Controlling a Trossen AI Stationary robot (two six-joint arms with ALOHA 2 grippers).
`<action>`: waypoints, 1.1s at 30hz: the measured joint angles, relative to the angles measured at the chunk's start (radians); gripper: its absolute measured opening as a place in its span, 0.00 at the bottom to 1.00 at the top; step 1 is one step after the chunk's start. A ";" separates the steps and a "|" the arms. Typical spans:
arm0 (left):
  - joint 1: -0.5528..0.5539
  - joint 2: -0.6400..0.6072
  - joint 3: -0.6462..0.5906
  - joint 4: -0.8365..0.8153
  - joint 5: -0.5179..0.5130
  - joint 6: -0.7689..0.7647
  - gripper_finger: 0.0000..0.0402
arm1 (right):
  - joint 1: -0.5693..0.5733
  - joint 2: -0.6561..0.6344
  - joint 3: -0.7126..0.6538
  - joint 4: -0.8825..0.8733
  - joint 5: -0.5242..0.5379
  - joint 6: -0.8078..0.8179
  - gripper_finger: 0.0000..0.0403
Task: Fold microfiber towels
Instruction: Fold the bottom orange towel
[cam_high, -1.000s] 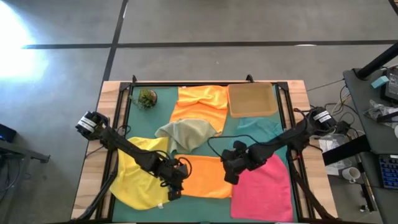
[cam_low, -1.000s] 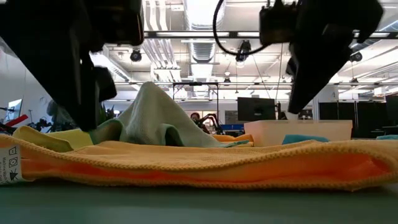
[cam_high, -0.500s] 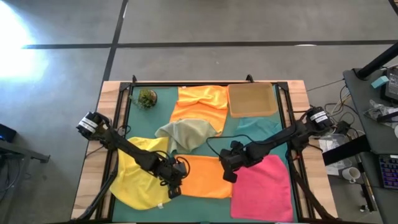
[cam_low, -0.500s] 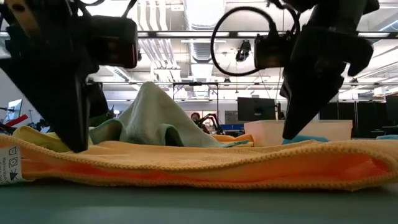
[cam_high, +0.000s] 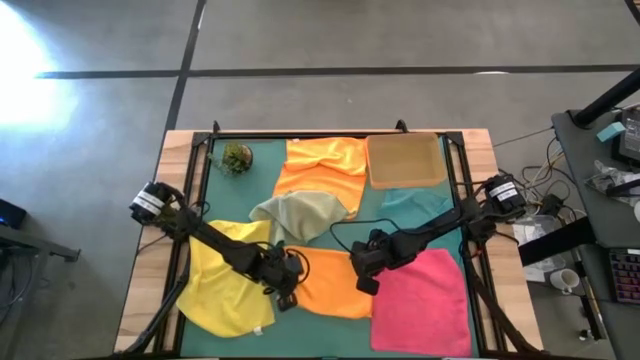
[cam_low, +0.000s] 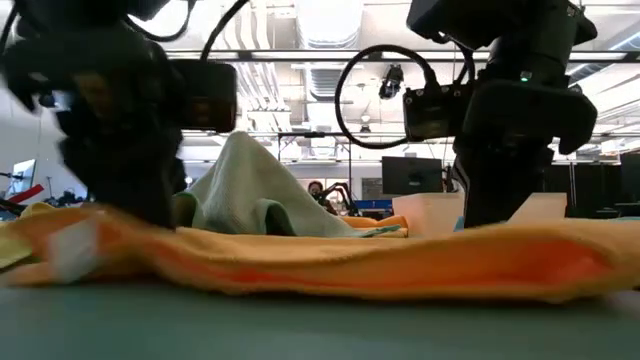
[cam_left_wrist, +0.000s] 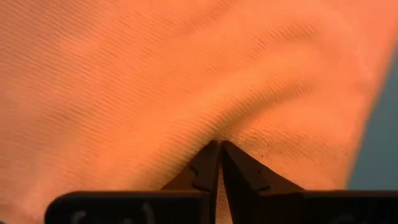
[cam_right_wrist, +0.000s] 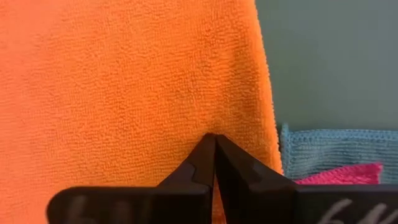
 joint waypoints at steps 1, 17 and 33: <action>0.008 0.000 0.000 -0.012 -0.014 0.002 0.02 | 0.002 0.000 0.000 0.003 -0.004 0.005 0.02; 0.129 -0.036 0.013 -0.180 0.013 0.310 0.02 | 0.023 0.059 0.009 0.247 -0.284 0.051 0.02; 0.105 -0.275 0.037 -0.240 0.177 0.207 0.09 | 0.027 -0.075 0.061 0.155 -0.197 -0.013 0.02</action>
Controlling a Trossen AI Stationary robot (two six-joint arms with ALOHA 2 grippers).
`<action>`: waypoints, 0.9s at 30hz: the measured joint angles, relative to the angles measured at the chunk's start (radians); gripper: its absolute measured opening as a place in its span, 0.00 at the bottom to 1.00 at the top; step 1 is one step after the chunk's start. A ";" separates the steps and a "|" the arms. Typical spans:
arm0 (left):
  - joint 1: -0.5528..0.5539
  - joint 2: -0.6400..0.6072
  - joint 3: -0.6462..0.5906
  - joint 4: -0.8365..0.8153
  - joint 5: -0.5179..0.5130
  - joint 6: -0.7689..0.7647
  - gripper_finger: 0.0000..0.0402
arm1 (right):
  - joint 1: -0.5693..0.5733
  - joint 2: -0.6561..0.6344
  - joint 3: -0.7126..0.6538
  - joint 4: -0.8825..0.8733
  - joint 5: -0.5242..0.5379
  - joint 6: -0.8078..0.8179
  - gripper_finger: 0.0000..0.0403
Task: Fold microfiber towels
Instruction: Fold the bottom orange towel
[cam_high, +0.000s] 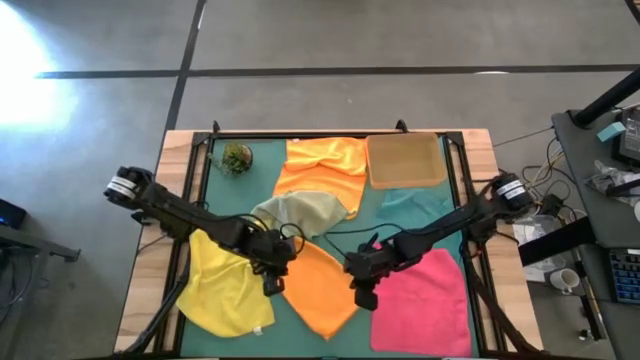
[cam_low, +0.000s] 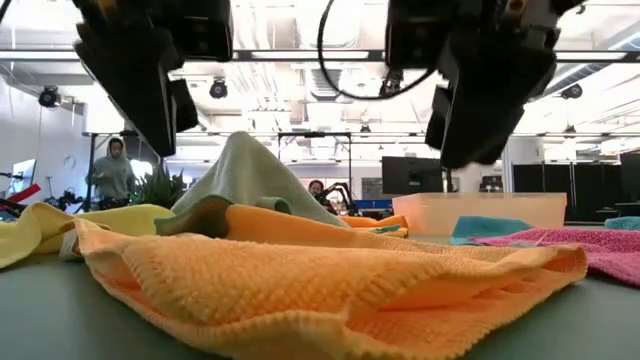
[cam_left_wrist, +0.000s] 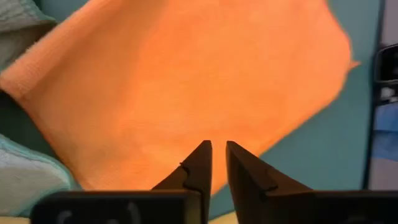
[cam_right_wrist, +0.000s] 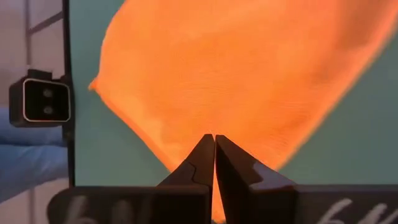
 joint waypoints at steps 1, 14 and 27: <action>0.000 -0.006 0.000 -0.001 0.003 -0.026 0.12 | 0.000 -0.019 0.000 -0.027 0.020 0.000 0.02; -0.059 0.081 0.001 0.526 -0.008 -0.131 0.36 | -0.002 -0.271 -0.005 -0.224 0.266 0.011 0.02; -0.168 0.248 0.047 0.566 -0.064 -0.136 0.25 | -0.002 -0.308 -0.008 -0.339 0.313 -0.017 0.02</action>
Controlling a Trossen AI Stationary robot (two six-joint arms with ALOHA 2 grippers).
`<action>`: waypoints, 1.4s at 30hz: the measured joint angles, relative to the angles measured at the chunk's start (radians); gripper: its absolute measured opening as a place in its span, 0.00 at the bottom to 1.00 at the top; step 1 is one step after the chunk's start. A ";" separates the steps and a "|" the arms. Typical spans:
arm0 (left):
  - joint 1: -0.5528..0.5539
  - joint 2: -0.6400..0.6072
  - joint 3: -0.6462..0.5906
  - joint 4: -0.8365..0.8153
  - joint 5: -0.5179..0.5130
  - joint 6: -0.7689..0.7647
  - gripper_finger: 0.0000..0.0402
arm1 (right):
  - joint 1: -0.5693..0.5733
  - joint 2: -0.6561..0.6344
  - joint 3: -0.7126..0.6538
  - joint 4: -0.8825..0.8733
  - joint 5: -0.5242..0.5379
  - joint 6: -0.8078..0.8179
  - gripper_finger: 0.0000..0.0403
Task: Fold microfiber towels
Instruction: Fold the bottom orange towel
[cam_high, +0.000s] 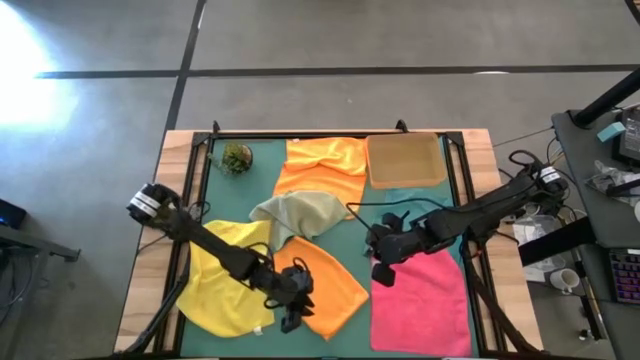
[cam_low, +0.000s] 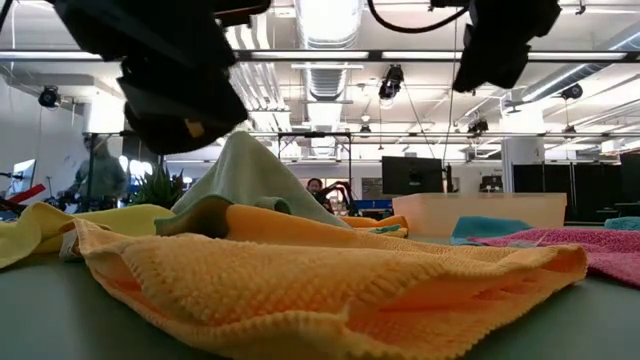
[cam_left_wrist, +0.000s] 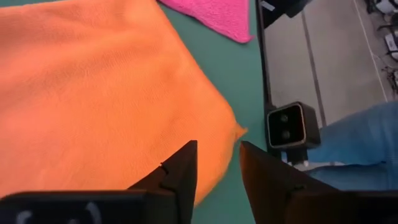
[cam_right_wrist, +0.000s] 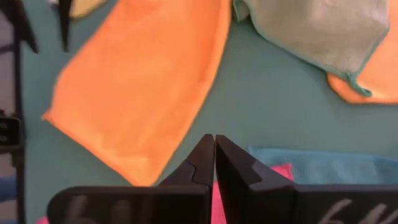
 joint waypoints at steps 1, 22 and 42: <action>-0.004 0.015 0.012 0.000 -0.002 0.002 0.24 | 0.000 0.001 0.000 -0.009 0.000 0.000 0.02; -0.015 0.230 0.166 -0.114 0.031 -0.028 0.06 | 0.000 0.002 -0.018 -0.034 0.000 -0.012 0.02; -0.048 0.122 0.171 -0.721 0.164 0.149 0.05 | 0.000 0.002 -0.019 -0.023 0.000 0.005 0.02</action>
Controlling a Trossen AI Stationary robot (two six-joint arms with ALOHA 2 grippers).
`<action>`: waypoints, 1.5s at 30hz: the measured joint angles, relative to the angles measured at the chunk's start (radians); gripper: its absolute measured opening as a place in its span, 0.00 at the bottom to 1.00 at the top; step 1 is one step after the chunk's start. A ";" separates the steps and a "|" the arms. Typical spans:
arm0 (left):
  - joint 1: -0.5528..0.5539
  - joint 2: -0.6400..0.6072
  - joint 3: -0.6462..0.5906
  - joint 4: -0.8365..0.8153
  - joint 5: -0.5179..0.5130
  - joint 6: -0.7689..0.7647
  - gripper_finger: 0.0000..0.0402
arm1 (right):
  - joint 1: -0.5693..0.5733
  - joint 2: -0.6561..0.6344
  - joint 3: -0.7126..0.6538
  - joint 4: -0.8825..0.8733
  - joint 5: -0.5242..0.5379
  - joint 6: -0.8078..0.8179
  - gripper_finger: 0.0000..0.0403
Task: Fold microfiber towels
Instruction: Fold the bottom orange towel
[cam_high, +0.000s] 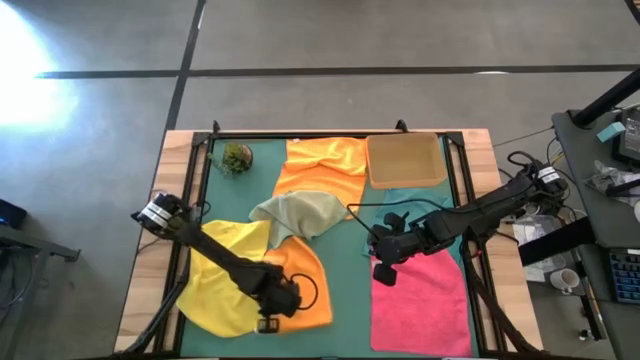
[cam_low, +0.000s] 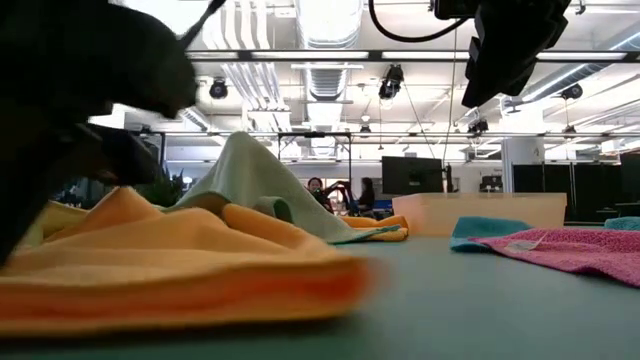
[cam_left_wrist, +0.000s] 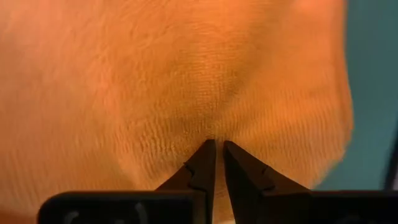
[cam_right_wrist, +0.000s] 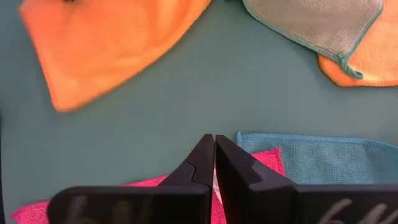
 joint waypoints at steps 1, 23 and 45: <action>0.000 -0.010 -0.001 -0.041 -0.001 0.011 0.05 | 0.000 0.000 0.000 0.001 0.000 0.000 0.02; -0.010 -0.100 -0.003 0.079 -0.016 -0.070 0.29 | 0.000 0.000 -0.001 0.022 -0.002 -0.007 0.02; -0.310 -0.131 0.133 -0.111 -0.335 -0.097 0.36 | 0.160 0.158 0.017 0.511 -0.061 -0.199 0.35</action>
